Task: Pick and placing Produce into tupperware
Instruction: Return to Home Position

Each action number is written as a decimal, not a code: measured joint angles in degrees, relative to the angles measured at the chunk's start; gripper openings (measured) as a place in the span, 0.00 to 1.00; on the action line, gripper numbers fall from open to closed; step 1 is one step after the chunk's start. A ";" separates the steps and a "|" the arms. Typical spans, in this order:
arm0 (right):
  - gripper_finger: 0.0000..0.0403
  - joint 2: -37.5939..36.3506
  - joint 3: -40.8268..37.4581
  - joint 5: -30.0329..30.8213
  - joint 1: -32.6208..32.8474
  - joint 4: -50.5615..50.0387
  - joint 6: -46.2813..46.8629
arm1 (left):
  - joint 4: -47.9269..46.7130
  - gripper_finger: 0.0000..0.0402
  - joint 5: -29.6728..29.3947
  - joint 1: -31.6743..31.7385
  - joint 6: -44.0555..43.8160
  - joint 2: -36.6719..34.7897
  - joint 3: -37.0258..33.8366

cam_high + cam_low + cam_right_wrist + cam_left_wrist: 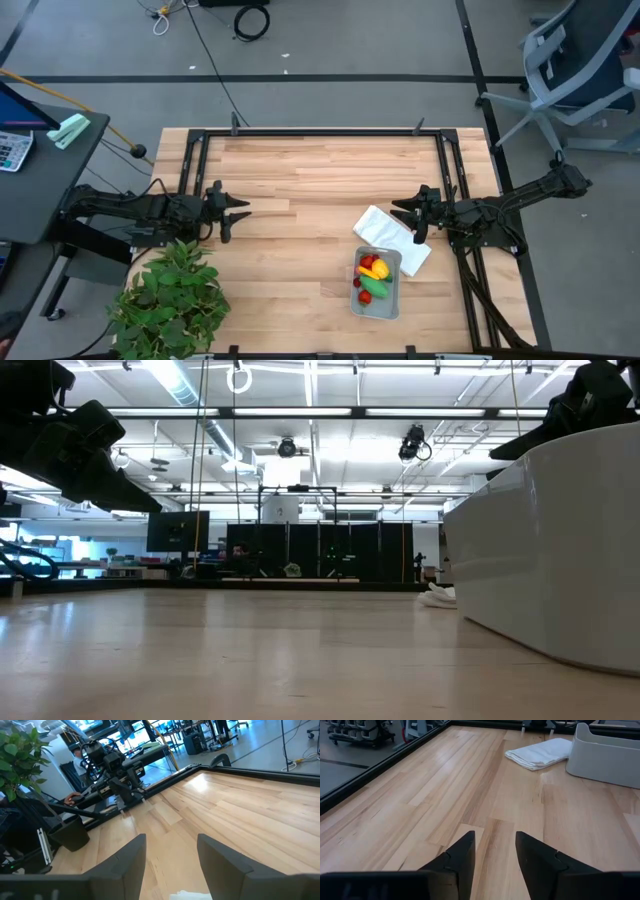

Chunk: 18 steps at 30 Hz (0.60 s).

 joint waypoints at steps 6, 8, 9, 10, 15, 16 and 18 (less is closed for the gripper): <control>0.46 -0.01 0.00 0.00 0.02 0.02 0.00 | 0.00 0.36 0.00 -0.02 0.01 0.00 0.00; 0.46 0.00 0.00 0.00 0.01 0.00 0.00 | -0.01 0.35 -0.01 -0.02 0.00 0.01 0.00; 0.46 0.00 0.00 0.00 0.01 0.01 -0.01 | 0.00 0.35 -0.01 -0.01 0.03 0.02 0.00; 0.46 0.01 0.00 0.00 0.01 0.00 0.00 | 0.00 0.34 0.00 -0.02 0.00 0.00 0.00; 0.46 0.01 0.00 0.00 0.02 0.02 0.00 | -0.02 0.35 0.00 0.00 0.00 0.01 0.00; 0.46 0.01 0.00 0.00 0.00 0.01 0.00 | -0.01 0.36 -0.01 -0.01 0.00 0.01 0.00; 0.46 0.00 0.00 0.00 0.02 0.01 0.00 | 0.00 0.36 -0.01 -0.02 0.02 0.02 0.00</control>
